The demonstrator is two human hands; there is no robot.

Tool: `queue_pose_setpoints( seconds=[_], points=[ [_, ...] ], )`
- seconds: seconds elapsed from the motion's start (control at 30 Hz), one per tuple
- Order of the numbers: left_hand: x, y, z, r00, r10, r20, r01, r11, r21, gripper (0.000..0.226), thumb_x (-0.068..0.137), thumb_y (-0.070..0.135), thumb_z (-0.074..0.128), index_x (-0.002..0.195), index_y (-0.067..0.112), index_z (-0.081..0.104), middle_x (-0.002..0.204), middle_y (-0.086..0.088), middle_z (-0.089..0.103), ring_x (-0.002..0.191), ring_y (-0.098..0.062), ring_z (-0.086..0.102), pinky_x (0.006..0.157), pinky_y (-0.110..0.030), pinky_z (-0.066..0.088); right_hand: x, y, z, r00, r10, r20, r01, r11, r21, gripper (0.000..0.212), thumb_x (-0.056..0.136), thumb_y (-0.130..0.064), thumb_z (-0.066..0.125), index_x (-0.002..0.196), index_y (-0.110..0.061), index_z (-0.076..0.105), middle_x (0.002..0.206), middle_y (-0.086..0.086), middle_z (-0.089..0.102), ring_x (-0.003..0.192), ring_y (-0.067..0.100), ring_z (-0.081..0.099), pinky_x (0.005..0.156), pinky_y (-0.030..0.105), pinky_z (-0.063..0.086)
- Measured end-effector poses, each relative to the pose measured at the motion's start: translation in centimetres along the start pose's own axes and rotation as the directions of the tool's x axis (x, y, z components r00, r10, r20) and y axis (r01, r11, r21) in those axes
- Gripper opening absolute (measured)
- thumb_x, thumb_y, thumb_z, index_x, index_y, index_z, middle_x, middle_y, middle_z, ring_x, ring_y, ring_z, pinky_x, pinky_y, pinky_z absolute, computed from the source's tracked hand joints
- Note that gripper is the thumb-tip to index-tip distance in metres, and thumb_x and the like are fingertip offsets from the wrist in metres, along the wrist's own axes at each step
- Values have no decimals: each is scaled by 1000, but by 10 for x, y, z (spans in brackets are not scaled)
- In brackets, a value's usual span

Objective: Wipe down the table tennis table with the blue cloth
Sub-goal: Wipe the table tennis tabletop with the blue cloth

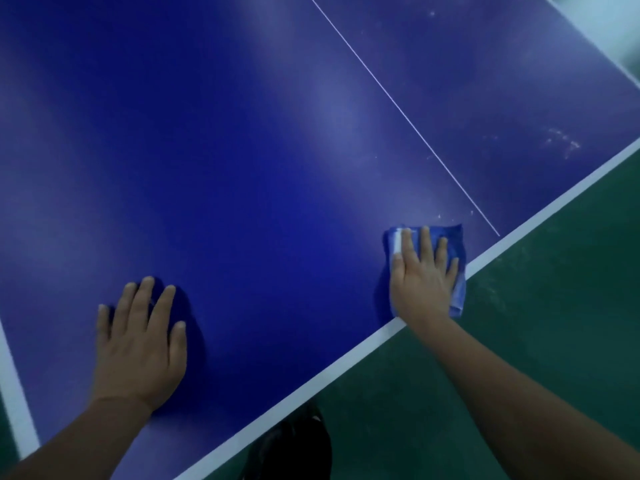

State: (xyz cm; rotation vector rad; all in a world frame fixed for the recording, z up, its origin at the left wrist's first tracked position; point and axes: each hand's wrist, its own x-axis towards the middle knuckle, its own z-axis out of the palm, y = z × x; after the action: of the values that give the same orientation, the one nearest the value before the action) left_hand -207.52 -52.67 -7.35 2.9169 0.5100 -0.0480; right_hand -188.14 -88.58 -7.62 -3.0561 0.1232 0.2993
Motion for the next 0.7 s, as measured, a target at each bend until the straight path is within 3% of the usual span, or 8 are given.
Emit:
queue_pose_setpoints(
  seconds=[0.1,0.2,0.3,0.4,0.47,0.57,0.63,0.7],
  points=[
    [12,39,3,996,50,-77,-54,997,-47,61,93,37,31,137,1,53,149,-21,43,141,-38,35,116,-60,18,-3,-43,6,982,-187,-6,187,982,-19,58,101,-49,10,157,-34,17,167,-1,10,154,31,6,122,58,6],
    [41,92,10,998,20,-58,-26,994,-103,61,93,36,31,140,2,51,151,-19,41,143,-35,34,118,-59,18,15,-117,13,913,-404,-53,406,914,28,55,102,-46,21,154,-32,31,165,0,22,152,33,13,121,57,3],
    [62,119,20,998,-42,-46,37,994,-104,62,94,37,31,145,4,43,156,-17,34,148,-31,24,120,-57,12,54,-191,12,857,-510,-69,515,848,125,53,102,-42,24,154,-32,30,165,0,20,152,33,7,121,57,-1],
    [68,121,28,999,-42,-32,41,998,-56,62,95,39,30,148,8,39,159,-14,29,150,-29,17,121,-56,6,101,-225,1,815,-577,-45,579,810,91,53,103,-42,25,155,-33,28,166,-1,18,153,32,6,121,59,1],
    [67,119,30,999,-34,2,34,999,-31,61,96,40,29,149,11,39,159,-13,29,151,-28,15,121,-54,3,139,-202,-9,870,-491,-52,493,869,40,54,102,-40,26,156,-32,27,166,0,18,152,33,10,119,60,4],
    [67,118,29,999,-34,22,35,999,-18,61,96,40,29,148,12,39,160,-12,27,152,-28,12,121,-53,0,187,-117,-24,983,-159,-88,159,987,1,57,101,-37,28,157,-33,21,167,1,12,152,36,9,119,62,7],
    [67,119,29,998,-36,43,36,999,-6,61,96,40,29,148,11,40,160,-13,27,152,-29,13,121,-53,0,202,-76,-35,997,77,-30,-72,987,144,55,102,-41,20,158,-37,16,168,-2,6,153,33,2,120,61,1],
    [68,119,28,998,-33,62,33,999,3,61,95,40,29,147,9,41,159,-13,27,151,-30,13,121,-54,1,206,-83,-34,979,200,-43,-185,957,225,56,103,-41,17,158,-36,17,168,-1,5,154,33,-1,120,61,-2]
  ],
)
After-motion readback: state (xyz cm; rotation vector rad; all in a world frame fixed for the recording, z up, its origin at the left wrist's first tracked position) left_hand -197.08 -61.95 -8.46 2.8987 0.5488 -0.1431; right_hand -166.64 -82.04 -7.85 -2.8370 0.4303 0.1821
